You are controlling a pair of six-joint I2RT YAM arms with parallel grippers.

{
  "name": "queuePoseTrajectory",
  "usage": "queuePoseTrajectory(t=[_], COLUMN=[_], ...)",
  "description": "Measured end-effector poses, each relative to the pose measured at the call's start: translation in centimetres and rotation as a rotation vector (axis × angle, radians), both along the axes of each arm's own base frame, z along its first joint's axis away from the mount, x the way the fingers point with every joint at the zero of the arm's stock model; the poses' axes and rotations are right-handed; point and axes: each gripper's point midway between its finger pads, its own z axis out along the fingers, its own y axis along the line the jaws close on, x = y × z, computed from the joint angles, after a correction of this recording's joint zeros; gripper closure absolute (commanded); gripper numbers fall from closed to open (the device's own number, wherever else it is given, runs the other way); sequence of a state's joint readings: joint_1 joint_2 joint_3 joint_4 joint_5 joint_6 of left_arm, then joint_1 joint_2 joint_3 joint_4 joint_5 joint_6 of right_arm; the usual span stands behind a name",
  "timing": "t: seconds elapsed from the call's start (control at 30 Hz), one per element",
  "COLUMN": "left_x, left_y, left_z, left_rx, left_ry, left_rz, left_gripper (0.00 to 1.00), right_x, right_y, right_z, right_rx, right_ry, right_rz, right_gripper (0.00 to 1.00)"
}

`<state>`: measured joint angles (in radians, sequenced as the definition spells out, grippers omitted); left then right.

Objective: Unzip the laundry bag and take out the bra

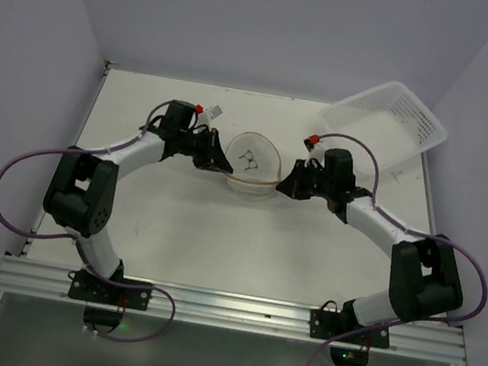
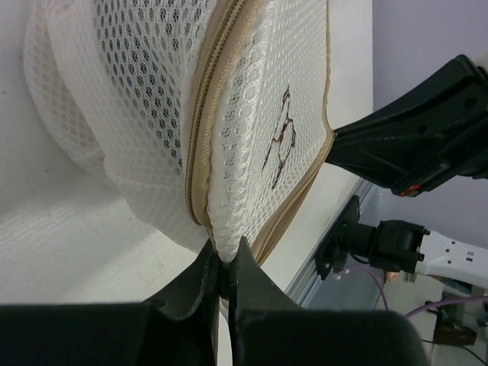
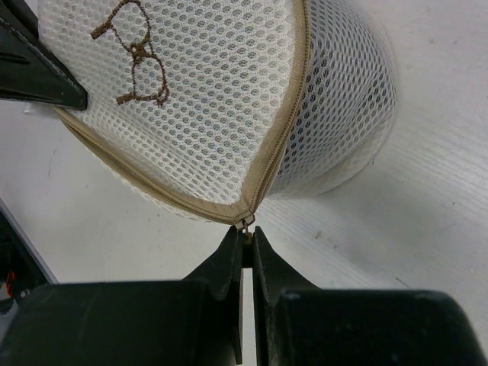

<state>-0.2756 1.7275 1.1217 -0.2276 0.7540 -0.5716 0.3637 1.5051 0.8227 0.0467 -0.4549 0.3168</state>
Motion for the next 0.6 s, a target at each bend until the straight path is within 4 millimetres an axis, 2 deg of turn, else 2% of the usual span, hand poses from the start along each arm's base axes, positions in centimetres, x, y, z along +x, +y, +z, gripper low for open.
queuePoseTrajectory(t=[0.17, 0.27, 0.37, 0.4, 0.47, 0.5, 0.6], left_x=[-0.7, -0.2, 1.9, 2.9, 5.0, 6.1, 8.3], left_y=[-0.1, -0.2, -0.6, -0.8, -0.8, -0.8, -0.1], left_z=[0.3, 0.7, 1.3, 1.4, 1.5, 1.5, 1.7], left_rx=[-0.006, -0.001, 0.003, 0.006, 0.016, 0.020, 0.036], left_ry=[-0.032, -0.034, -0.047, -0.053, -0.052, -0.055, -0.053], left_rz=[-0.057, -0.062, -0.049, -0.036, 0.012, 0.042, 0.145], left_gripper=[1.00, 1.00, 0.81, 0.63, 0.46, 0.28, 0.04], right_x=[-0.1, -0.6, -1.1, -1.2, -1.8, -2.1, -2.6], right_y=[-0.1, 0.1, 0.5, 0.8, 1.5, 2.0, 3.3], right_z=[1.1, 1.0, 1.0, 1.1, 1.4, 1.6, 2.2], right_rx=[0.002, -0.002, -0.005, -0.005, -0.002, 0.002, 0.026], right_ry=[0.005, 0.024, 0.041, 0.044, 0.055, 0.063, 0.091], right_rz=[-0.005, 0.000, -0.011, -0.017, -0.022, -0.025, -0.046], right_gripper=[1.00, 1.00, 1.00, 1.00, 1.00, 1.00, 1.00])
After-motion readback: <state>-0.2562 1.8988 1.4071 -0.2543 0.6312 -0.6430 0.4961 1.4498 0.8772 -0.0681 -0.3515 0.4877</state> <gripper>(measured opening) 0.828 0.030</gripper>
